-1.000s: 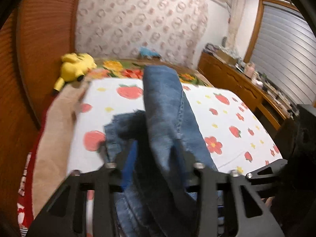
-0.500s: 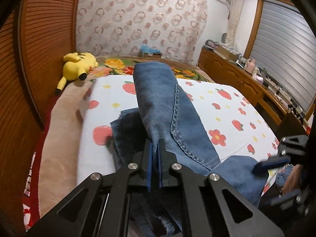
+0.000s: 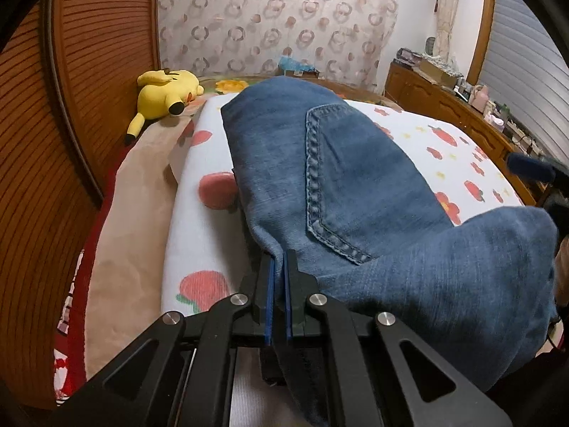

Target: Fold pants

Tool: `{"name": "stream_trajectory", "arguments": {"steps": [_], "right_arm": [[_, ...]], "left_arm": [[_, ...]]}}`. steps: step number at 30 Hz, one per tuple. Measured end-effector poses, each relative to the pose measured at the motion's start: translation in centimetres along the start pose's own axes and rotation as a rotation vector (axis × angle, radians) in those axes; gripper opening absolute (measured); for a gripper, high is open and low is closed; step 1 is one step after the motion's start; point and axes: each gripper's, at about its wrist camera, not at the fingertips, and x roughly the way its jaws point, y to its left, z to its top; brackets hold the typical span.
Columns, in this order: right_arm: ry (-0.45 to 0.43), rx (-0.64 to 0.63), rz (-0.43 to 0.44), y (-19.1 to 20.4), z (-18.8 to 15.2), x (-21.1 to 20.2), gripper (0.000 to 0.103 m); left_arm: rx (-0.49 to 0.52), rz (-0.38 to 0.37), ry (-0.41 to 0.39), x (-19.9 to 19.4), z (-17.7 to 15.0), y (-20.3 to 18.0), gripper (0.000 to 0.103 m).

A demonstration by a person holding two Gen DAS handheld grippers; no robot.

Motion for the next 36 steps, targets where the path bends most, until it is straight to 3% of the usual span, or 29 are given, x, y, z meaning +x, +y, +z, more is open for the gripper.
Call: {"name": "stream_trajectory", "arguments": {"steps": [6,10,13,17,22,27,33,36], "right_arm": [[-0.025,0.027,-0.008,-0.7,-0.6,-0.6,0.067],[0.051,0.018,-0.001,-0.4,-1.2,2.1,0.067],[0.107,0.008,0.059,1.3,-1.8,4.2,0.067],[0.123,-0.017,0.093,3.7,-2.6,5.0,0.067],[0.157,-0.048,0.101,5.2,-4.0,6.1,0.067],[0.139,-0.027,0.1,4.1,-3.2,5.1,0.068],[0.075,-0.018,0.008,1.3,-1.8,3.6,0.068],[0.093,0.003,-0.011,-0.5,-1.0,4.7,0.068]], "left_arm": [[0.009,0.006,0.0,-0.2,0.0,0.0,0.006],[-0.001,0.001,-0.011,-0.7,0.2,-0.1,0.006],[-0.014,0.0,-0.033,-2.0,0.5,0.0,0.006],[-0.012,0.047,-0.074,-4.0,0.9,-0.2,0.008],[-0.011,0.031,-0.131,-6.3,1.3,-1.0,0.033],[0.008,0.026,-0.091,-4.5,1.2,-1.4,0.038],[-0.019,0.029,-0.033,-2.1,0.9,-0.5,0.038],[-0.026,0.035,0.003,-0.6,0.8,0.2,0.038]]}}
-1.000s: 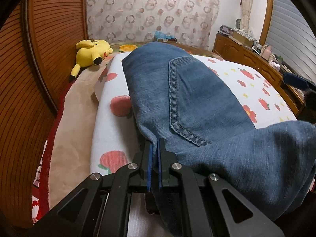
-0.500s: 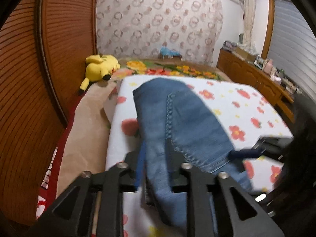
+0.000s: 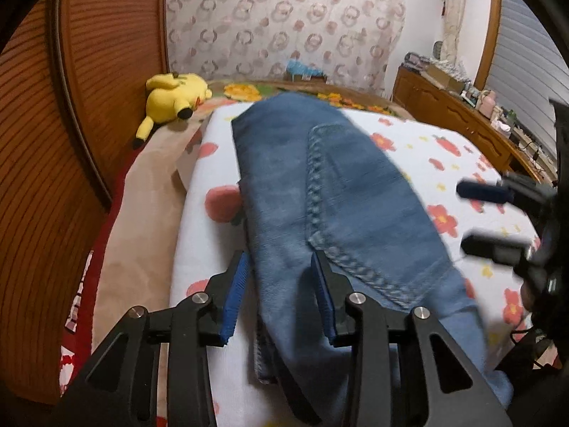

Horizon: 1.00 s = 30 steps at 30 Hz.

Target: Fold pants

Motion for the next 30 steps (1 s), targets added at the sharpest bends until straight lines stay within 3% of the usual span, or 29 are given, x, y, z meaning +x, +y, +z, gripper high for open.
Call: {"name": "stream_trajectory", "arguments": {"steps": [7,16,19,21,25,30], "right_arm": [[0.101,0.061,0.031,-2.8,1.4,5.0,0.068],[0.151,0.14,0.196,-5.5,2.0,8.4,0.068],[0.154,0.162,0.241,-6.1,2.0,9.4,0.068],[0.156,0.153,0.264,-5.9,2.2,9.2,0.057],[0.142,0.124,0.308,-6.0,3.1,8.4,0.025],[0.087,0.045,0.341,-4.9,6.0,6.8,0.021]], "left_arm": [[-0.046,-0.07,0.04,2.1,0.1,1.2,0.038],[-0.134,-0.178,0.039,2.9,0.1,2.2,0.038],[-0.141,-0.213,0.034,2.9,0.1,1.8,0.029],[-0.136,-0.227,0.035,2.8,0.3,1.4,0.017],[-0.137,-0.226,0.033,2.2,0.7,0.9,0.007],[-0.136,-0.257,-0.029,-0.4,2.5,1.4,0.006]]}}
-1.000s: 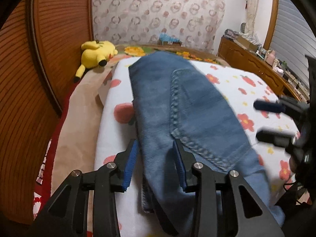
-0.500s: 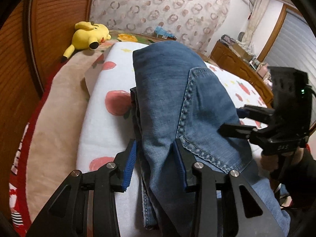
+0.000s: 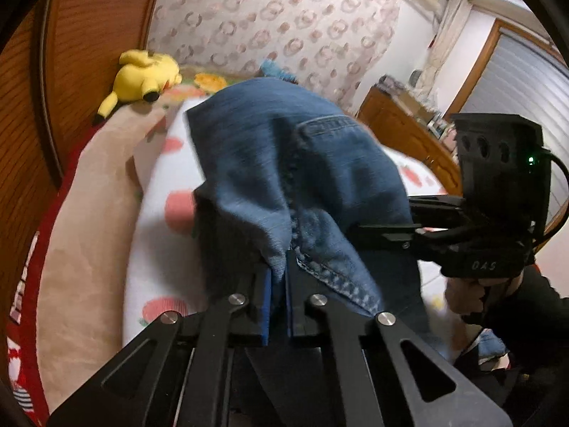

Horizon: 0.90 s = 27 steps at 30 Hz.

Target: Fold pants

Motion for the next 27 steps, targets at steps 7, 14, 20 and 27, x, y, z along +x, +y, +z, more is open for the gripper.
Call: {"name": "stream_trajectory", "arguments": {"steps": [7,14,20,27], "right_arm": [[-0.102,-0.08,0.018,-0.1,6.4,-1.0,0.021],[-0.185,-0.026,-0.061,-6.0,10.0,1.2,0.021],[-0.1,0.057,-0.189,-12.7,10.7,7.2,0.032],[0.001,0.135,-0.248,-17.1,10.2,10.2,0.051]], "left_arm": [[0.042,0.054,-0.124,-3.9,5.3,0.5,0.006],[0.138,0.139,-0.121,-0.6,12.9,1.9,0.006],[0.152,0.201,0.018,7.3,15.4,5.0,0.007],[0.143,0.224,0.056,9.8,15.4,5.6,0.018]]}}
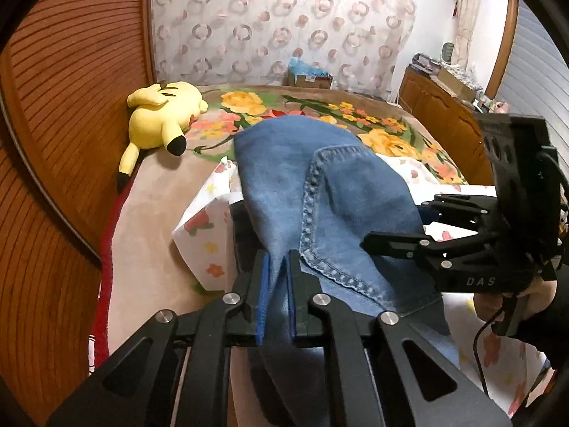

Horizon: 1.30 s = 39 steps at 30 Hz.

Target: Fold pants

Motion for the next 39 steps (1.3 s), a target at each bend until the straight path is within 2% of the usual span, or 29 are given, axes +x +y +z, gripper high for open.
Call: {"name": "stream_trajectory", "arguments": {"steps": [2,3,4,7,12,17,22,26,29,35,37,39], "right_arm": [[-0.009,-0.004,-0.029,-0.2,0.7,-0.2,0.055],[-0.016,-0.007,-0.038,0.1,0.5,-0.8,0.056],[-0.026,-0.009,-0.045,-0.2,0.5,-1.3,0.056],[-0.076,-0.03,-0.074,2.6,0.5,-4.0,0.056],[-0.113,-0.091,-0.035,5.2,-0.8,-4.7,0.056],[-0.111,-0.134,-0.015,6.3,-1.8,-3.8,0.056],[-0.052,-0.138,-0.086,5.4,-1.9,-1.5,0.056],[-0.058,-0.112,-0.079,4.9,-2.2,-2.1,0.056],[-0.081,-0.116,-0.088,5.4,-2.5,-4.1,0.056],[-0.157,-0.115,-0.092,7.2,-5.2,-9.6,0.056],[-0.18,-0.114,-0.097,7.8,-6.4,-11.4,0.056],[-0.203,-0.119,-0.107,8.2,-7.7,-13.0,0.056]], "left_arm": [[0.0,0.014,-0.017,-0.5,0.2,-0.1,0.028],[0.0,0.019,-0.026,-0.7,0.3,-0.1,0.029],[0.001,0.021,-0.034,-1.3,0.0,-0.4,0.029],[0.007,0.019,-0.065,-2.9,-0.4,-1.6,0.029],[0.01,-0.003,-0.089,-4.7,-2.3,-4.2,0.029],[-0.009,0.005,-0.047,-4.3,-5.1,-5.3,0.029],[-0.019,0.058,0.004,-2.8,-7.0,-5.1,0.029],[-0.035,0.074,-0.006,-3.2,-7.6,-5.2,0.029],[-0.033,0.086,-0.022,-3.9,-7.5,-5.8,0.029],[-0.004,0.084,-0.079,-6.2,-7.2,-7.6,0.031],[0.007,0.081,-0.103,-7.1,-7.2,-8.4,0.034],[0.017,0.06,-0.129,-8.0,-7.2,-9.3,0.046]]}}
